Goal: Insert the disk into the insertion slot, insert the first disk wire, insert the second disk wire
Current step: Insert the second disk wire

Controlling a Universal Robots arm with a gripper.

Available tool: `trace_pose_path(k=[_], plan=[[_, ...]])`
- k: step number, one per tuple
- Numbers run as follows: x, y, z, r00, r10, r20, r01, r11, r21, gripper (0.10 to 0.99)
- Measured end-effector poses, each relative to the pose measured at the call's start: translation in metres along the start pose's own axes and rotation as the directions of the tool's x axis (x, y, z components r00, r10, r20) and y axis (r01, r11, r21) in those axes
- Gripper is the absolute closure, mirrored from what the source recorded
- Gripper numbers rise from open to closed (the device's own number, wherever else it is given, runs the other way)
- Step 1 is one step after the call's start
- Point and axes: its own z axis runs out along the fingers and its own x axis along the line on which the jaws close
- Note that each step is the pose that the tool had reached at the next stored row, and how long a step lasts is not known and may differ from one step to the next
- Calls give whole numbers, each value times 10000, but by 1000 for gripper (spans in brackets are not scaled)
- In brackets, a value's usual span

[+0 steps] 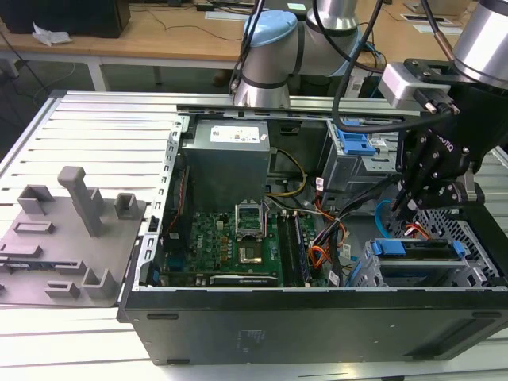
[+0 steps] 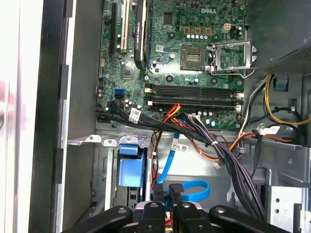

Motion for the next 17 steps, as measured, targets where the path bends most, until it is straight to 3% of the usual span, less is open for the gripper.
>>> trace_pose_path(k=[4, 6, 9, 10, 11, 12, 13, 17], plan=[[11, 0, 1, 10000, 0, 0, 0, 10000, 0, 925], [53, 1, 2, 10000, 1, 1, -1, 10000, 0, 925], [222, 4, 7, 10000, -1, 32, 1, 10000, 0, 925], [255, 4, 9, 10000, -2, 64, 2, 10000, 2, 925], [299, 2, 17, 9998, -8, 181, 8, 10000, 3, 925], [328, -20, 40, 9993, -1, 386, 1, 10000, 3, 925], [330, -95, 78, 9990, 38, 443, -37, 10000, -11, 925], [330, -141, 107, 9983, 352, 456, -351, 9994, -22, 925]])
